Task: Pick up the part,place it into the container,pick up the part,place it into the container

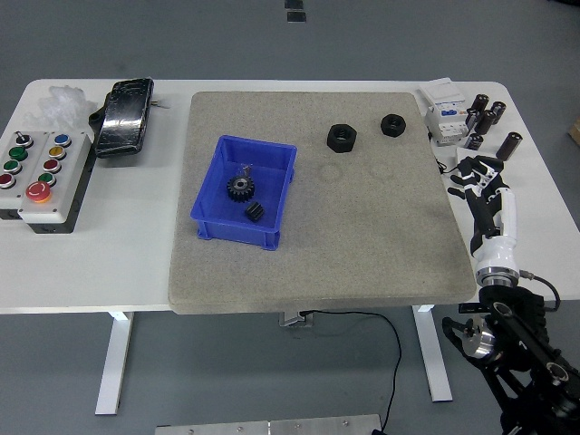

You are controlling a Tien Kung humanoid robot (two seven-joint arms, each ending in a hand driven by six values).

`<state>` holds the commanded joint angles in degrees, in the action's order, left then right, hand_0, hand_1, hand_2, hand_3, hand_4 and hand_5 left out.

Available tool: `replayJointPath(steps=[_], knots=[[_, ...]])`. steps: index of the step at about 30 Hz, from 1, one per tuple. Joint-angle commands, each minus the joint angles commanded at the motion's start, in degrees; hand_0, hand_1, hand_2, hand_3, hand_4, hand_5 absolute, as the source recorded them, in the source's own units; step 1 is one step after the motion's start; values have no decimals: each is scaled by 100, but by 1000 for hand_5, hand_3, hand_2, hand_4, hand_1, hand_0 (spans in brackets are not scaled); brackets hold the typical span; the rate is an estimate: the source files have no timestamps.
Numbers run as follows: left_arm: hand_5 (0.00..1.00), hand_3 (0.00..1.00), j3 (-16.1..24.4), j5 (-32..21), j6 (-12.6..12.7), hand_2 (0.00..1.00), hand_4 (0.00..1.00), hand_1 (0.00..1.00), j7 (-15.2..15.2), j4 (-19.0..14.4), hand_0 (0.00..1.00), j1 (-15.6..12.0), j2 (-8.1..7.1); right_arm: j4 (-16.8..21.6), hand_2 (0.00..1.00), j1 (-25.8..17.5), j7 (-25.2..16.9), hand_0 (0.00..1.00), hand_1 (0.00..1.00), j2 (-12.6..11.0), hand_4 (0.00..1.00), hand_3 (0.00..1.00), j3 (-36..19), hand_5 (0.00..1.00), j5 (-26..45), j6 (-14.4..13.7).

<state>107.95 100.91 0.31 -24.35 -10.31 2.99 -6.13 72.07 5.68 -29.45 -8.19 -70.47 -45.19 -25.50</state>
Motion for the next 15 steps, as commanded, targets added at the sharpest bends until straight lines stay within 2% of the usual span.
replayJointPath(steps=[4,15], knots=[[446,795,35,41,-13,717,769,716,-1,0,698,-49,-6,175,685,-54,-424,624,673,-11,815,660,-141,548,426,-61],[442,795,30,-7,-35,717,769,717,-3,0,698,-76,-14,387,684,-138,-538,634,664,-31,792,659,-608,563,509,-226]])
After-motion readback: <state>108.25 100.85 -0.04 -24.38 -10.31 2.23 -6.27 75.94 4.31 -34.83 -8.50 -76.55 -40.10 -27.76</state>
